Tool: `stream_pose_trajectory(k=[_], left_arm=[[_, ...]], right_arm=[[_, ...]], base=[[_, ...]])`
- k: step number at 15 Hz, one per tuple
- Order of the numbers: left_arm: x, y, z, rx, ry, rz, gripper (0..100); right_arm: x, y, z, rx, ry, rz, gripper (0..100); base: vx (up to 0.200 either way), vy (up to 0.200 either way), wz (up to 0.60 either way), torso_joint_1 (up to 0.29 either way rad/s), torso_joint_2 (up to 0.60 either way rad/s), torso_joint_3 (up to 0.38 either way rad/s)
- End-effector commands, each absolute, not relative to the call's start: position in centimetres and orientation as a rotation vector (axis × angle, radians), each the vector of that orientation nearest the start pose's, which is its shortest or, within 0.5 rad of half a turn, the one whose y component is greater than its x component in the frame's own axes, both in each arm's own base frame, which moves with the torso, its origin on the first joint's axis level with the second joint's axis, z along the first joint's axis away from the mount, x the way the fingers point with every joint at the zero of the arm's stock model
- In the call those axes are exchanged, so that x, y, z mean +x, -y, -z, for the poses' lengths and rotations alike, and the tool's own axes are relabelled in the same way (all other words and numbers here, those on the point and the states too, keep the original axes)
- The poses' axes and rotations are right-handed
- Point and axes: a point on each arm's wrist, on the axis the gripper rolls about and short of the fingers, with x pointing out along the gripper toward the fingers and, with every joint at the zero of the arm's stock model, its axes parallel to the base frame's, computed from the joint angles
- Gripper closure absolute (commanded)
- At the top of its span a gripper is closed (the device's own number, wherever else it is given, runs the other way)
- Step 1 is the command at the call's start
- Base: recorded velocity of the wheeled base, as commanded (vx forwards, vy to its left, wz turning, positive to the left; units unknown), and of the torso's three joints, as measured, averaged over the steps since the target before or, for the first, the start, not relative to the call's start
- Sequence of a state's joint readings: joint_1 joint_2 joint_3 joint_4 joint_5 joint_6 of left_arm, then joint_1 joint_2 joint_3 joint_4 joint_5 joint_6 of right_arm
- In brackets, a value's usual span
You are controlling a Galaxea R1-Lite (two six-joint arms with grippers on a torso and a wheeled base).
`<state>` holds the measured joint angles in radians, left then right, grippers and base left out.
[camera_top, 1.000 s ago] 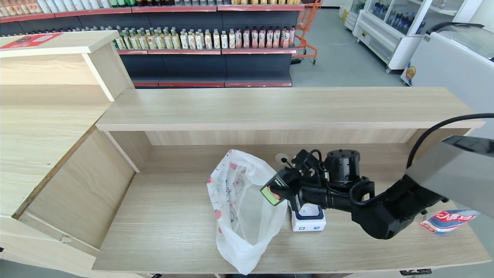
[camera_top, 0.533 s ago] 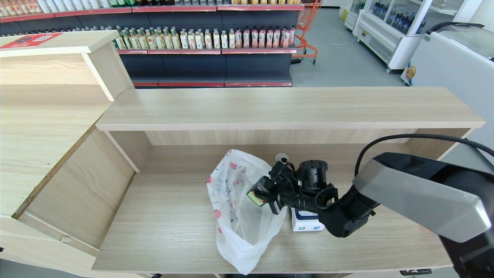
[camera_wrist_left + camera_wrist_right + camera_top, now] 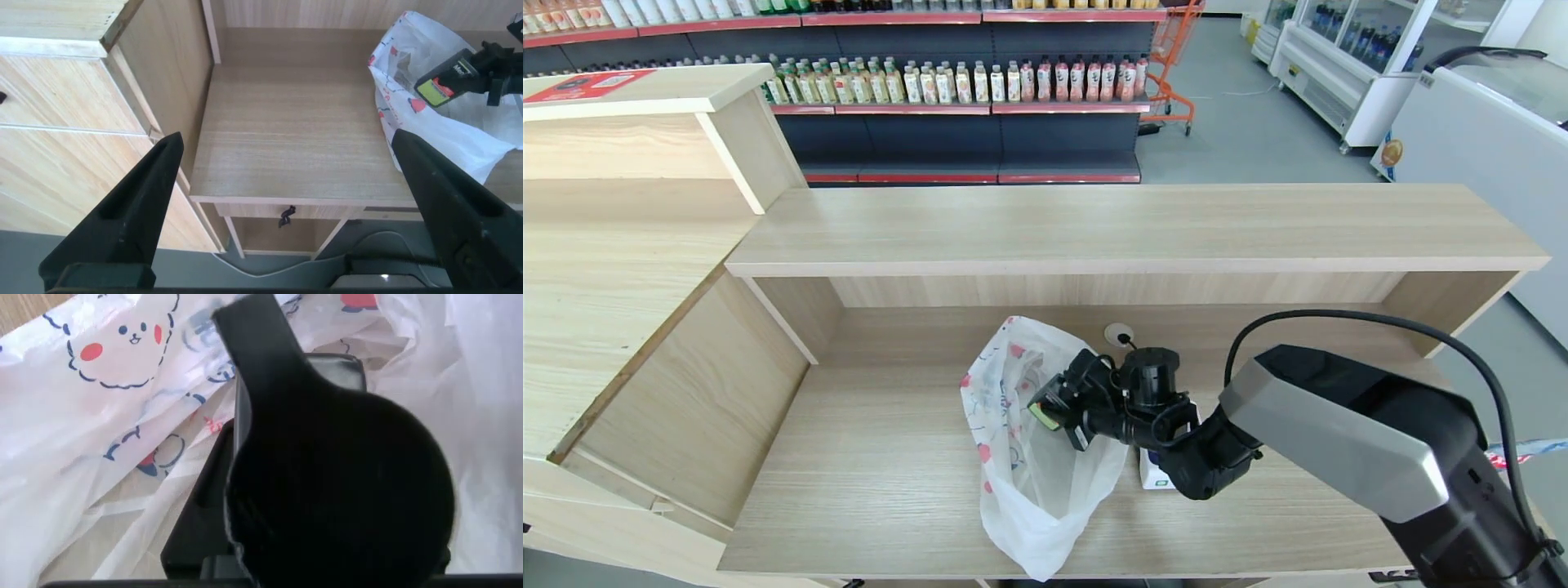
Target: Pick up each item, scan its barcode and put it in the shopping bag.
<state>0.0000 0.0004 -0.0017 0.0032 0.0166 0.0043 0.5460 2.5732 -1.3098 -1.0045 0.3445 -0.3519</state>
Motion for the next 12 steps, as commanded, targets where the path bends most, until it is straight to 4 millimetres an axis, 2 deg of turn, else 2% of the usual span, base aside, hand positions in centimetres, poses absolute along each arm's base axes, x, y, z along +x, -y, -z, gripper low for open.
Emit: stream_pose_trajectory(k=[1,2,3,5,7,9,10,12], left_arm=[[-2.3,0.0,-7.6,0.005,-0.002,-0.017,0],[-2.3,0.0,-7.6,0.005,-0.002,-0.017,0],[-2.3,0.0,-7.6,0.005,-0.002,-0.017,0],[-2.3,0.0,-7.6,0.005,-0.002,-0.017,0],[-2.3,0.0,-7.6,0.005,-0.002,-0.017,0],[-2.3,0.0,-7.6,0.005,-0.002,-0.017,0],[-2.3,0.0,-7.6,0.005,-0.002,-0.017,0],[-2.3,0.0,-7.6,0.005,-0.002,-0.017,0]], right_arm=[[40.3,-25.2,2.1,-0.363,-0.128,-0.924,100],[40.4,-25.0,2.2,-0.374,-0.128,-0.923,100],[40.4,-25.0,2.1,-0.374,-0.123,-0.923,0],[40.4,-25.0,1.4,-0.362,-0.112,-0.922,0],[40.1,-25.0,-2.4,-0.228,-0.096,-0.909,0],[39.6,-24.0,-7.7,-0.081,-0.069,-0.877,0],[39.3,-21.4,-10.3,-0.027,-0.071,-0.830,0],[36.4,-15.4,-13.0,-0.002,-0.201,-0.734,0]], base=[[0.000,0.000,0.00,0.000,0.00,0.000],[0.000,0.000,0.00,0.000,0.00,0.000],[0.000,0.000,0.00,0.000,0.00,0.000],[0.000,0.000,0.00,0.000,0.00,0.000],[0.000,0.000,0.00,0.000,0.00,0.000],[0.000,0.000,0.00,0.000,0.00,0.000],[0.000,0.000,0.00,0.000,0.00,0.000],[0.000,0.000,0.00,0.000,0.00,0.000]])
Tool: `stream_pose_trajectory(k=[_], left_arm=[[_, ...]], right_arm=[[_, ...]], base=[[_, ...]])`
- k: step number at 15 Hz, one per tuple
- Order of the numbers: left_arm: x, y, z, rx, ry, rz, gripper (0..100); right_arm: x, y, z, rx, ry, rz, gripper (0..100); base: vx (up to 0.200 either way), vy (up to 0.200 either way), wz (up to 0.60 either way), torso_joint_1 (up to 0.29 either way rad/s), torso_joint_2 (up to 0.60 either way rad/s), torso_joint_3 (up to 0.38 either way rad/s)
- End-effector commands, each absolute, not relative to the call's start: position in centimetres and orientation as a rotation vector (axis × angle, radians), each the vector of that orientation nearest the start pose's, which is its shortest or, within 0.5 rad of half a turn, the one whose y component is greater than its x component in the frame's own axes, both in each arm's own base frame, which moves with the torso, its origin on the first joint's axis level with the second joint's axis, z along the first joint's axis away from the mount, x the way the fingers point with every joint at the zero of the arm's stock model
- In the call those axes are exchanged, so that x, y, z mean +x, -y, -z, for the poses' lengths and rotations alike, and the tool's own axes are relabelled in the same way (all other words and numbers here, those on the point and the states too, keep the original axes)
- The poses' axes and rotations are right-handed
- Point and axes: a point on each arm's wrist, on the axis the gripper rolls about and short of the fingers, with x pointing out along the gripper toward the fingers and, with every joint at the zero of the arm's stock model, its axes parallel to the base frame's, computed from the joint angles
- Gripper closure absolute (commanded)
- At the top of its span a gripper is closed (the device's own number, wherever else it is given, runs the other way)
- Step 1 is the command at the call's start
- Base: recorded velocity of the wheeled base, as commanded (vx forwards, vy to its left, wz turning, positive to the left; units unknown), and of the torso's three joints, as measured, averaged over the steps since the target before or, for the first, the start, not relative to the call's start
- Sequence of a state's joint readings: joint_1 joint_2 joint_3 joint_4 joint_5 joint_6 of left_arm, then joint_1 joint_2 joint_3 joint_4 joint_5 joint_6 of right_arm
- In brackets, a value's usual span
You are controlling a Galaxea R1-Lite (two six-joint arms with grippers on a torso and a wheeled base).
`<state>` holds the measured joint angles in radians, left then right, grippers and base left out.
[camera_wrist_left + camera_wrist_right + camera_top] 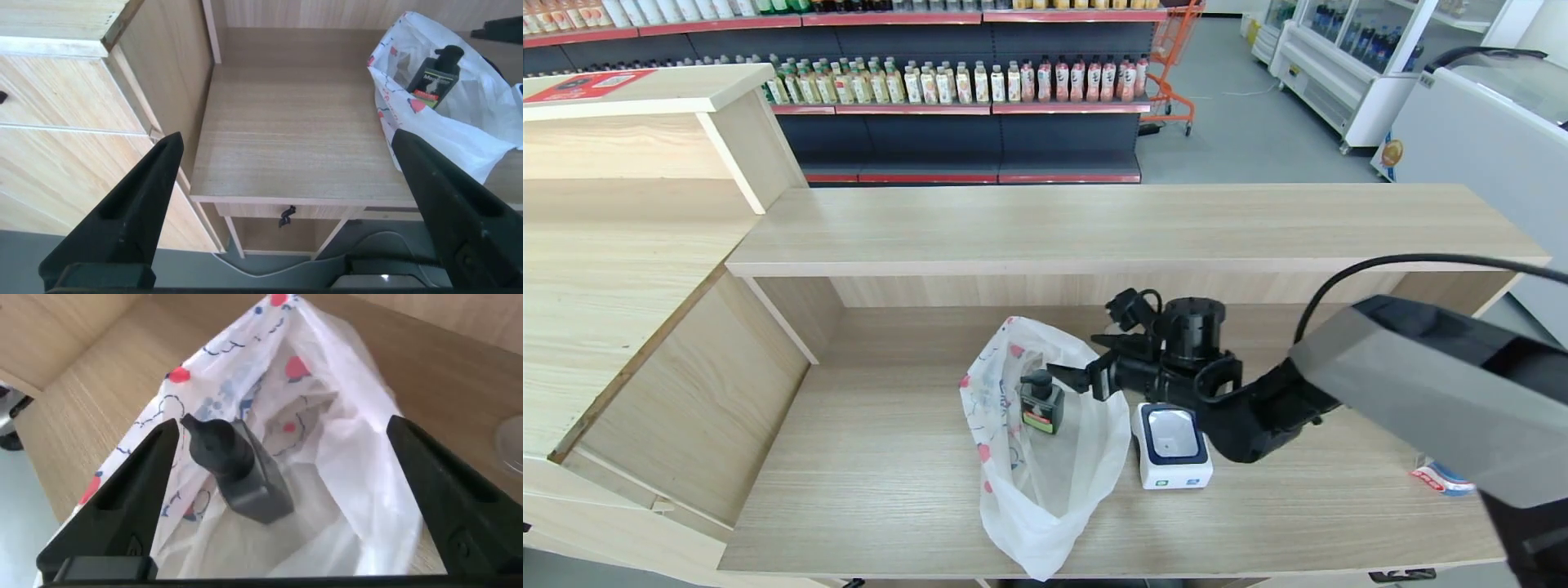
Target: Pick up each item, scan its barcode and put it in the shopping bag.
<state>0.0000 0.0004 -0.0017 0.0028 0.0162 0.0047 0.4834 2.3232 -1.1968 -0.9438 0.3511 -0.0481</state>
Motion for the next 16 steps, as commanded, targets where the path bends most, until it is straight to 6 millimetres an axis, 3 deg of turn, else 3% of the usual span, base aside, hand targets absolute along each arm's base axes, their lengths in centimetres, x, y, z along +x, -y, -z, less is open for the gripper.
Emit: stream_pose_trajectory(k=[1,2,3,7,9,12,16], left_arm=[[-2.3,0.0,-7.6,0.005,-0.002,-0.017,0],[-2.3,0.0,-7.6,0.005,-0.002,-0.017,0],[-2.3,0.0,-7.6,0.005,-0.002,-0.017,0],[-2.3,0.0,-7.6,0.005,-0.002,-0.017,0],[-2.3,0.0,-7.6,0.005,-0.002,-0.017,0],[-2.3,0.0,-7.6,0.005,-0.002,-0.017,0],[-2.3,0.0,-7.6,0.005,-0.002,-0.017,0]], right_arm=[[34.6,-13.2,-13.6,0.002,-0.246,-0.696,0],[30.9,-9.7,-14.7,0.012,-0.320,-0.623,0],[27.9,-7.5,-15.0,0.016,-0.380,-0.567,0],[19.7,-2.1,-15.3,0.022,-0.543,-0.225,0],[18.5,-1.5,-15.5,0.030,-0.529,-0.199,0],[18.9,-0.9,-16.2,0.039,-0.504,-0.164,0],[18.8,-0.4,-15.4,0.047,-0.538,-0.142,0]], base=[[0.000,0.000,0.00,0.000,0.00,0.000],[0.000,0.000,0.00,0.000,0.00,0.000],[0.000,0.000,0.00,0.000,0.00,0.000],[0.000,0.000,0.00,0.000,0.00,0.000],[0.000,0.000,0.00,0.000,0.00,0.000],[0.000,0.000,0.00,0.000,0.00,0.000],[0.000,0.000,0.00,0.000,0.00,0.000]])
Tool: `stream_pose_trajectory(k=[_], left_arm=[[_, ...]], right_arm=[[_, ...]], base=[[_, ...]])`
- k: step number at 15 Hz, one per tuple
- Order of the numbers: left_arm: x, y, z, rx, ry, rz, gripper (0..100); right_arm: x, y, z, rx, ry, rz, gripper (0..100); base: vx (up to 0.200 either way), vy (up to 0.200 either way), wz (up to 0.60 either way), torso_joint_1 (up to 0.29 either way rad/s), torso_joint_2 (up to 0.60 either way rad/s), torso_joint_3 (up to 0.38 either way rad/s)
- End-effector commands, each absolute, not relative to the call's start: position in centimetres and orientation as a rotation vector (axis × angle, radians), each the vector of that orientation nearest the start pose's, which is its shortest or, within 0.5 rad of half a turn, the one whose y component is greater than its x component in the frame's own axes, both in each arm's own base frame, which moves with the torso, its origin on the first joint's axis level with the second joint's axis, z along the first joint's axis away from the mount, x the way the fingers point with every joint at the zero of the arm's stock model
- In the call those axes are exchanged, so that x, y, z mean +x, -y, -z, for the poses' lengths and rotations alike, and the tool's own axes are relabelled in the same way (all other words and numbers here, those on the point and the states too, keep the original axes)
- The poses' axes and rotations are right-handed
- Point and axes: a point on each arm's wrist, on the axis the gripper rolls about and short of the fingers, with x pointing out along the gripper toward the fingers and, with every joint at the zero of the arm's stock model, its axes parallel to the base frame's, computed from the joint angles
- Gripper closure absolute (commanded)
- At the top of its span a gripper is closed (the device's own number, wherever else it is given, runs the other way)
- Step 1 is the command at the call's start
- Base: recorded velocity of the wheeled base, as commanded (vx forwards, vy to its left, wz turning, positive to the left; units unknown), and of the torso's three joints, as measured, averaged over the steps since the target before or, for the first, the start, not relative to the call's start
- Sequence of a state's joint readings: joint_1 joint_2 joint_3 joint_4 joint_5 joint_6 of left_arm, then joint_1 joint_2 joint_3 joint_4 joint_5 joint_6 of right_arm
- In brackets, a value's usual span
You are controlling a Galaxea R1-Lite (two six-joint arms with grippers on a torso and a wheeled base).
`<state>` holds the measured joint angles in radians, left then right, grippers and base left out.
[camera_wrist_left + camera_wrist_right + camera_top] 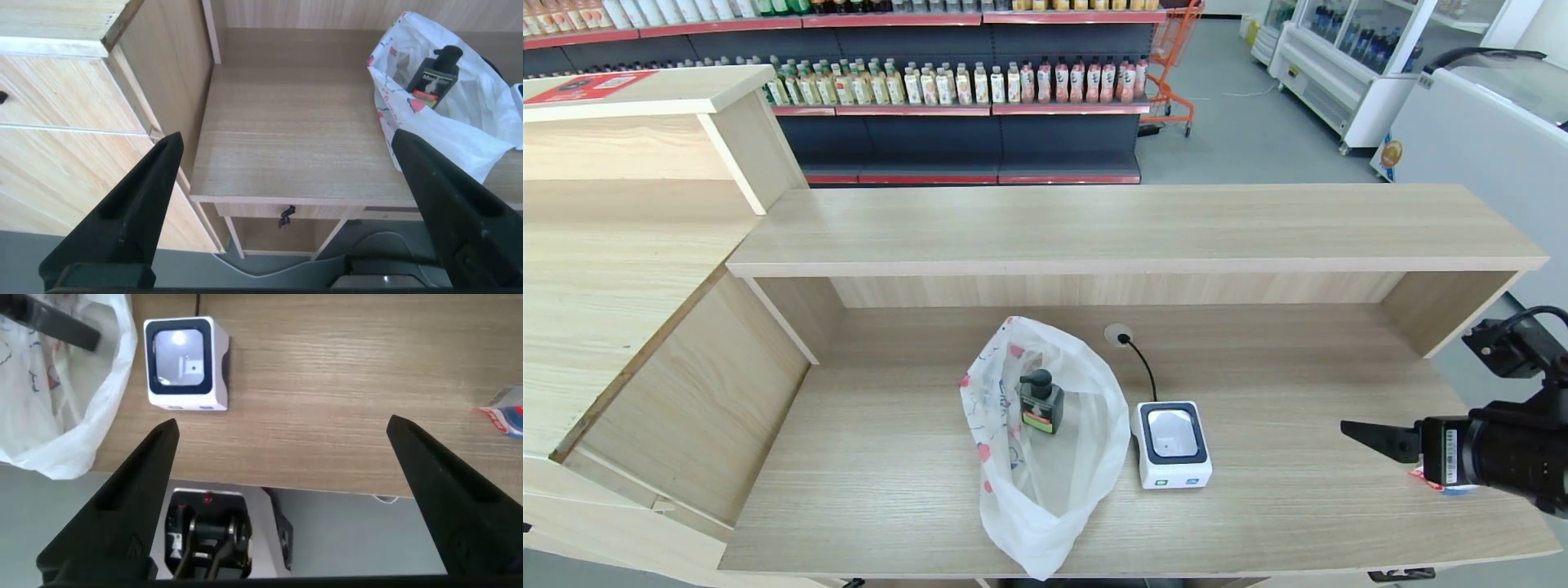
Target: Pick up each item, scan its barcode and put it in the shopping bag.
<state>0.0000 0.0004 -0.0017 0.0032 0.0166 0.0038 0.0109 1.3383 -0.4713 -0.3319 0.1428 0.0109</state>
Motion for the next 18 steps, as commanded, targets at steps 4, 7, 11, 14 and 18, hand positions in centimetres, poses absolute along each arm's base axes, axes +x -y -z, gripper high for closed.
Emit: stream_pose_trajectory(k=[4,7,11,14,18], left_arm=[[-2.3,0.0,-7.6,0.008,-0.002,-0.017,0],[-2.3,0.0,-7.6,0.005,-0.002,-0.017,0],[-2.3,0.0,-7.6,0.005,-0.002,-0.017,0],[-2.3,0.0,-7.6,0.002,-0.002,-0.017,0],[-2.3,0.0,-7.6,0.003,-0.002,-0.017,0]], right_arm=[[18.4,-0.4,-15.0,0.053,-0.554,-0.139,0],[18.3,-0.3,-15.1,0.058,-0.548,-0.131,0],[17.3,-0.3,-15.2,0.151,-0.606,-0.102,0],[16.4,-0.3,-15.5,0.199,-0.624,-0.090,0],[16.0,-0.3,-15.7,0.210,-0.623,-0.085,0]], base=[[0.000,0.000,0.00,0.000,0.00,0.000],[0.000,-0.200,0.00,0.004,0.00,0.001],[0.000,-0.200,0.00,0.005,0.00,-0.002],[0.000,-0.200,0.00,-0.006,0.00,0.005],[0.000,-0.200,0.00,0.004,0.00,0.004]])
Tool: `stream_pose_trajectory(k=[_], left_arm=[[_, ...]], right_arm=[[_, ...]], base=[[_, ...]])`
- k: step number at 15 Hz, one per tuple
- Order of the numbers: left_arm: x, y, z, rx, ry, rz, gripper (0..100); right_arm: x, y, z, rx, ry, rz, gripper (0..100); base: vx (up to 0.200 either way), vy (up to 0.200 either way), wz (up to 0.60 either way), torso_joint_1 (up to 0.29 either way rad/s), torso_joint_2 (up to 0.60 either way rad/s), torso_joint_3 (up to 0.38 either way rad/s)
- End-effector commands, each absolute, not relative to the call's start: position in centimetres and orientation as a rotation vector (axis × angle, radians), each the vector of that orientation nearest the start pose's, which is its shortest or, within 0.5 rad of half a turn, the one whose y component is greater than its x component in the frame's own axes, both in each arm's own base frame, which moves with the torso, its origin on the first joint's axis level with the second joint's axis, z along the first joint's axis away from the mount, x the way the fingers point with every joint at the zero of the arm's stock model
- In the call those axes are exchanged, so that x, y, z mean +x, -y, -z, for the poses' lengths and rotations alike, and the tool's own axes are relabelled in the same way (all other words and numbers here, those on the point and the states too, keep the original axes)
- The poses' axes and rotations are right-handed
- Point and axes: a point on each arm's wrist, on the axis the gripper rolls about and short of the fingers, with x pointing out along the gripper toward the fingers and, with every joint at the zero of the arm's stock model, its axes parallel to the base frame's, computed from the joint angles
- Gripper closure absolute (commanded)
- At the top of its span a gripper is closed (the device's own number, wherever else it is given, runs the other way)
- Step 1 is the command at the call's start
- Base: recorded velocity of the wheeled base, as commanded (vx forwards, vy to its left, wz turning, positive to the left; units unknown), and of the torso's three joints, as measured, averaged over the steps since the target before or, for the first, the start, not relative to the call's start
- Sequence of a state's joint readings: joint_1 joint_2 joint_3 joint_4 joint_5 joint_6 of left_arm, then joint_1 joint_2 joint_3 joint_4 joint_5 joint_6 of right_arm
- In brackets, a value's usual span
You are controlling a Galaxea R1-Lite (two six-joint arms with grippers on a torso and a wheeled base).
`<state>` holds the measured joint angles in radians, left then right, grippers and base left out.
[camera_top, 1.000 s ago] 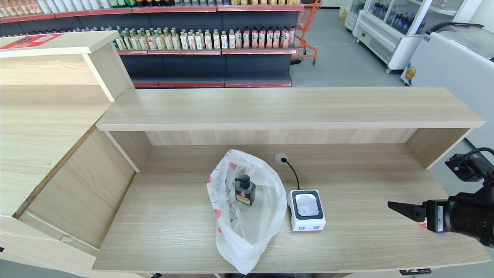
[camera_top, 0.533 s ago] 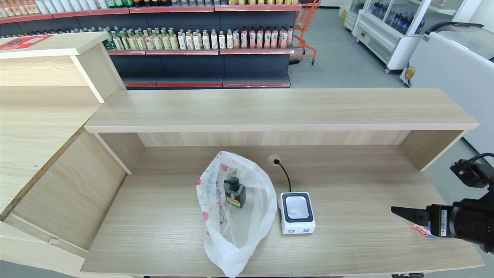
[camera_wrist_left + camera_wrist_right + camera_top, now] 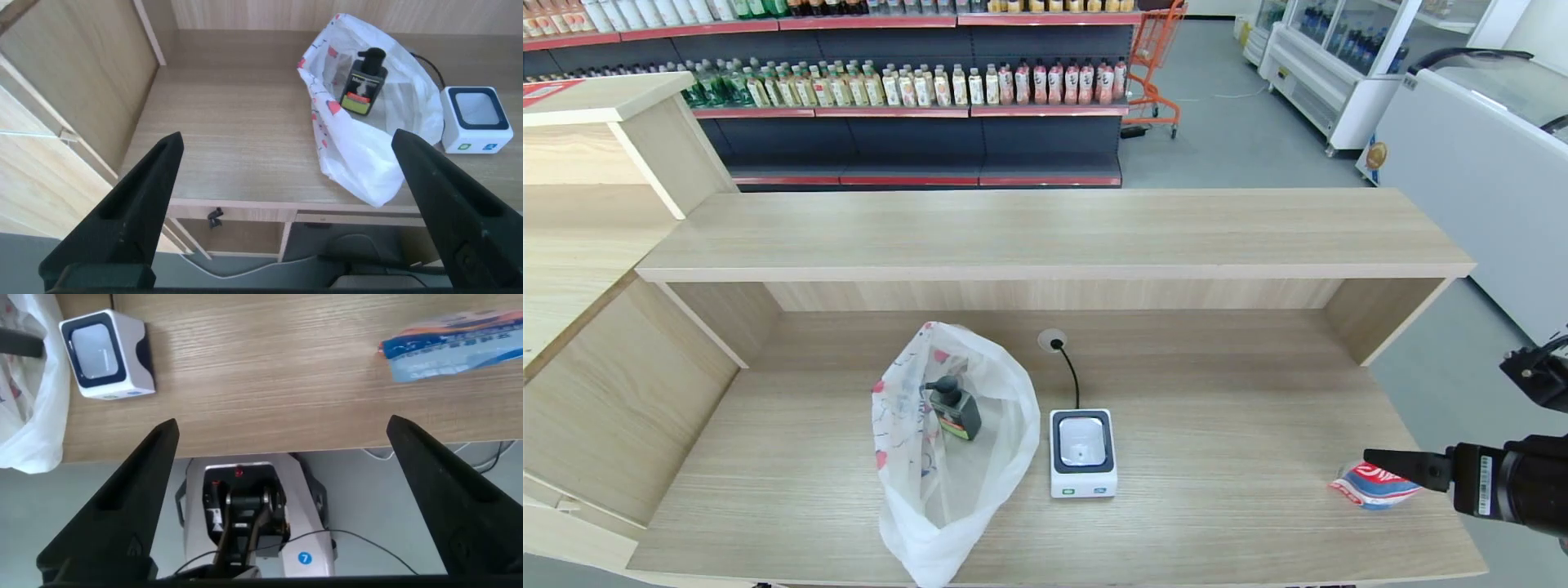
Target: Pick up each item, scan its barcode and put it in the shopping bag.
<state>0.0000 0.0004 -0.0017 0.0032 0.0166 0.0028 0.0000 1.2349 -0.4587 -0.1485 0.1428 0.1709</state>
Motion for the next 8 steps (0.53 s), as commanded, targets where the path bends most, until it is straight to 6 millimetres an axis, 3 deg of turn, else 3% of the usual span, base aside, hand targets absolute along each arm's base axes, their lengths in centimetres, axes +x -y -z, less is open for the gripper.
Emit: stream_pose_trajectory(k=[1,7,8], left_arm=[[-2.3,0.0,-7.6,0.003,-0.002,-0.017,0],[-2.3,0.0,-7.6,0.005,-0.002,-0.017,0],[-2.3,0.0,-7.6,0.005,-0.002,-0.017,0]], right_arm=[[15.8,-0.3,-15.8,0.213,-0.619,-0.082,0],[14.5,-0.3,-16.3,0.279,-0.648,-0.060,0],[14.7,-0.3,-16.9,0.323,-0.645,-0.045,0]], base=[[0.000,-0.200,0.00,0.002,0.00,0.002],[0.000,-0.200,0.00,-0.001,0.00,0.000],[0.000,0.000,0.00,0.000,0.00,0.000]])
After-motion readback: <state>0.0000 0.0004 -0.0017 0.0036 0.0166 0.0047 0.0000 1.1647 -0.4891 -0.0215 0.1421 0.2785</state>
